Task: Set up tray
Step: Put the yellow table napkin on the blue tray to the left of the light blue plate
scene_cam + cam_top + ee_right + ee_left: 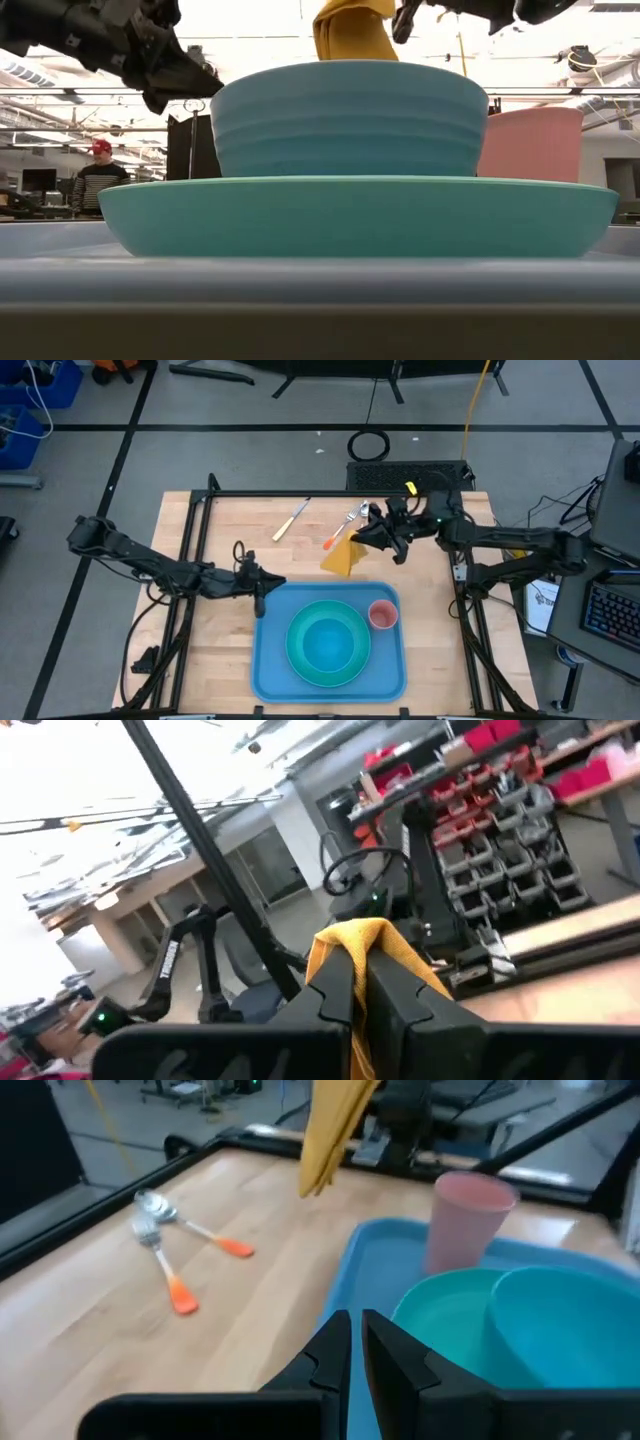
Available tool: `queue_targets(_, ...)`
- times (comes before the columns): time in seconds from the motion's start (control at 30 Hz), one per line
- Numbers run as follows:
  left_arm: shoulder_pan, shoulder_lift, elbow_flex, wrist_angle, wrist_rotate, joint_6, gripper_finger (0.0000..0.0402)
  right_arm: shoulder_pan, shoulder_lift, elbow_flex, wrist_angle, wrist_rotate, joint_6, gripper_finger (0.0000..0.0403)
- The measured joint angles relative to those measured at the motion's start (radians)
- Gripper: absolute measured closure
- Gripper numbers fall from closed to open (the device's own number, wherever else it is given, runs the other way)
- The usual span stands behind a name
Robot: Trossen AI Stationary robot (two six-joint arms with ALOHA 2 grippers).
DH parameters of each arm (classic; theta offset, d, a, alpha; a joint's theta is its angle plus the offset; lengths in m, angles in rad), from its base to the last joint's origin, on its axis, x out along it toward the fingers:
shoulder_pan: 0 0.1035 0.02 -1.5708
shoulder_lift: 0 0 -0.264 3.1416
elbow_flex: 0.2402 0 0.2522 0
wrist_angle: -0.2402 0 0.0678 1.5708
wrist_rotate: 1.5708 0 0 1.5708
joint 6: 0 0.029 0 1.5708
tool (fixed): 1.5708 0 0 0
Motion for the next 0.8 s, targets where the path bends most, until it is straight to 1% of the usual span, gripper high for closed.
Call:
queue_targets(0.2,0.002,0.000,0.000,-0.097,-0.099,-0.062,0.0369,-0.003,0.078,0.041,0.000,-0.025,0.004,0.0403)
queue_targets(0.4,-0.011,-0.001,0.000,-0.135,-0.101,-0.099,0.0369,-0.001,0.179,0.115,0.002,-0.073,0.007,0.0403)
queue_targets(0.47,-0.022,-0.001,0.000,-0.136,-0.101,-0.100,0.0369,0.008,0.217,0.135,0.019,-0.061,-0.007,0.0403)
queue_targets(0.6,-0.041,-0.001,0.000,-0.157,-0.007,-0.109,0.0369,0.030,0.287,0.172,0.060,-0.024,-0.016,0.0403)
queue_targets(0.63,-0.049,-0.001,0.000,-0.166,-0.001,-0.120,0.0369,0.035,0.303,0.179,0.065,-0.021,-0.016,0.0403)
queue_targets(0.67,-0.057,-0.002,0.000,-0.179,-0.004,-0.137,0.0369,0.039,0.320,0.185,0.071,-0.018,-0.017,0.0403)
queue_targets(0.73,-0.071,-0.002,0.000,-0.224,-0.032,-0.174,0.0369,0.055,0.355,0.195,0.101,0.021,-0.013,0.0403)
queue_targets(0.8,-0.084,-0.002,0.000,-0.281,-0.039,-0.196,0.0369,0.071,0.382,0.196,0.144,0.050,-0.006,0.0403)
